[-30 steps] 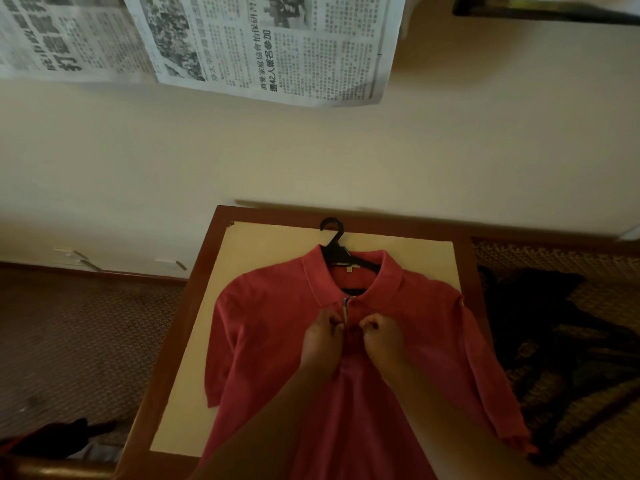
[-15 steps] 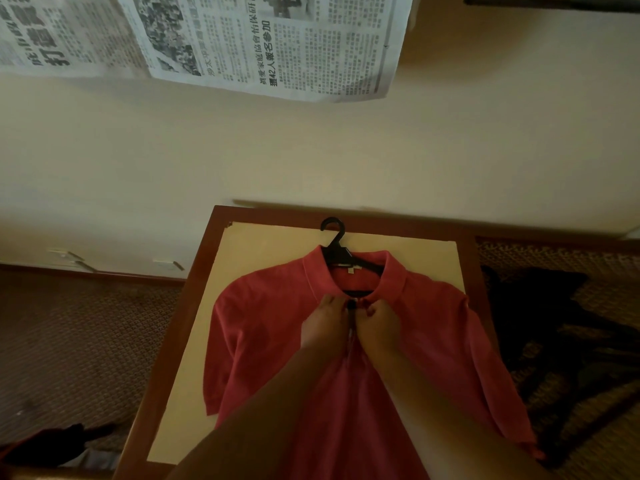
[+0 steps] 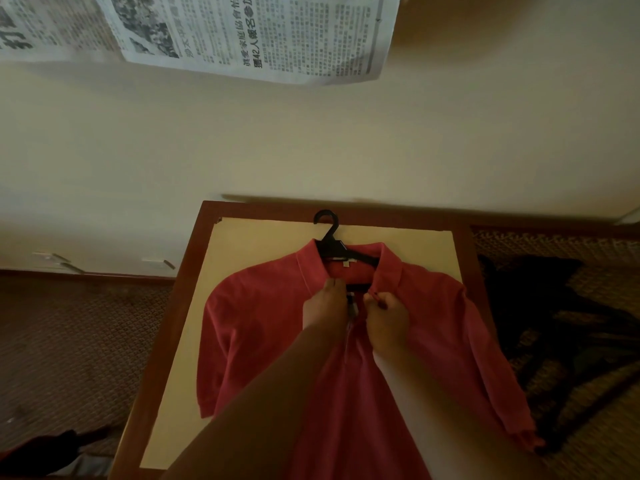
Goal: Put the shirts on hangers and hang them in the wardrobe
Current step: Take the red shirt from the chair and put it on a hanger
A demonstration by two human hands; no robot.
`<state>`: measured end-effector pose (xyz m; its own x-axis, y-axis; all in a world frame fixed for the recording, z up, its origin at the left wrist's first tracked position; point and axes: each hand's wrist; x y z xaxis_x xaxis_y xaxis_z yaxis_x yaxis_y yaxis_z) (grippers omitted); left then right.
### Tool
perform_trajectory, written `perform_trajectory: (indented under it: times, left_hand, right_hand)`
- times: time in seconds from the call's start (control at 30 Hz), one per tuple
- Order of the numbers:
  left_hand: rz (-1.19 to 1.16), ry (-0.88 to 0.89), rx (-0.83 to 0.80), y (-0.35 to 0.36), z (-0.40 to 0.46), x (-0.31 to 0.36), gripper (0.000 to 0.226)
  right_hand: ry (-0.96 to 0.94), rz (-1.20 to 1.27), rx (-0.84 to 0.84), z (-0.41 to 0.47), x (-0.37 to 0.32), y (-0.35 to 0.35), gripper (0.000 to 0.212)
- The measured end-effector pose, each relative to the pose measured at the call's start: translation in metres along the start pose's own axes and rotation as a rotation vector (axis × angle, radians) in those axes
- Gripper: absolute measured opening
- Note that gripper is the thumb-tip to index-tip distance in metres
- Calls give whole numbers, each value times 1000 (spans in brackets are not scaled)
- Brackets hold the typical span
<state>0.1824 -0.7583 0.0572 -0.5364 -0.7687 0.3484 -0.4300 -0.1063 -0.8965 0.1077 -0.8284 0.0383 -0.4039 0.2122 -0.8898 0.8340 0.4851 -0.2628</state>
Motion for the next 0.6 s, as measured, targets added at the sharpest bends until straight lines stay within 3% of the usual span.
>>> perform_trajectory:
  times: [0.17, 0.33, 0.43, 0.6]
  left_hand:
    - [1, -24, -28, -1, 3, 3, 15]
    - [-471, -206, 11, 2, 4, -1, 16]
    - [-719, -283, 38, 1, 0, -1, 18]
    - [-890, -330, 18, 5, -4, 0, 16]
  right_hand:
    - [-6, -60, 20, 0, 6, -1, 20]
    - [-9, -55, 64, -2, 3, 0, 9]
    - [-33, -61, 49, -3, -5, 1, 14]
    - [-67, -90, -32, -4, -9, 5, 8]
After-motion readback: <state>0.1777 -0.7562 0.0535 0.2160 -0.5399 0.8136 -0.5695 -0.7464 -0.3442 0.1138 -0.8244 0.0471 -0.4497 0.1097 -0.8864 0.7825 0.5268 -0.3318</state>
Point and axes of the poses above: each hand's wrist, its own z-axis towards the middle knuckle, its own y-axis out of the palm, x = y × z, and after that the axes turned 6 degrees about z, right-handed
